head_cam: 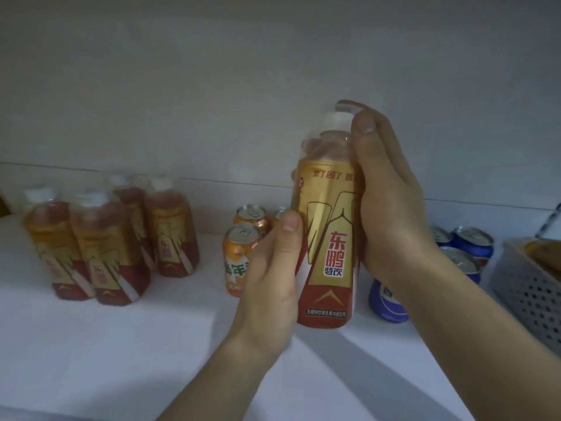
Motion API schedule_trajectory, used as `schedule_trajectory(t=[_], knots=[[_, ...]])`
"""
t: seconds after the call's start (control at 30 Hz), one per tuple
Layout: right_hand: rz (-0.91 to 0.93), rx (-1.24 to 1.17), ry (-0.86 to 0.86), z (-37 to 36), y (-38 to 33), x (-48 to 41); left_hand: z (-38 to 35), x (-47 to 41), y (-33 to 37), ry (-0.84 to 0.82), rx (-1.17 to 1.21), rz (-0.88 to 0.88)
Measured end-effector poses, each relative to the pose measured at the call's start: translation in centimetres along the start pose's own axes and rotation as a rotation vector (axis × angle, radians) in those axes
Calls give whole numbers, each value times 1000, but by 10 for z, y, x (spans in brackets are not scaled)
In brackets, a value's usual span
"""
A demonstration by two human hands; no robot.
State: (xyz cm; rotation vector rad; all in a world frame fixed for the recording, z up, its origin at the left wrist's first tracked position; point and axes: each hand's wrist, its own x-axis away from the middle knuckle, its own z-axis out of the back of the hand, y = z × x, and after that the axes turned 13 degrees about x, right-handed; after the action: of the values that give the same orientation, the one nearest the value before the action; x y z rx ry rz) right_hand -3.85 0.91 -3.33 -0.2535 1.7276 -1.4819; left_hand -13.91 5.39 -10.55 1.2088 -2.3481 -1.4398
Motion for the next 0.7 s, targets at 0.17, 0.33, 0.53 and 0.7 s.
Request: schedule_trajectory(t=[0.17, 0.33, 0.53, 0.7], knots=[[-36, 33, -34, 29, 7, 14, -24, 3, -5, -34, 10, -38], [-43, 7, -49, 50, 16, 30, -43, 5, -16, -48, 78, -3], [-50, 22, -132, 46, 12, 6, -35, -10, -17, 28, 56, 35], [-37, 135, -159, 38, 26, -11, -30, -19, -25, 115, 56, 8]])
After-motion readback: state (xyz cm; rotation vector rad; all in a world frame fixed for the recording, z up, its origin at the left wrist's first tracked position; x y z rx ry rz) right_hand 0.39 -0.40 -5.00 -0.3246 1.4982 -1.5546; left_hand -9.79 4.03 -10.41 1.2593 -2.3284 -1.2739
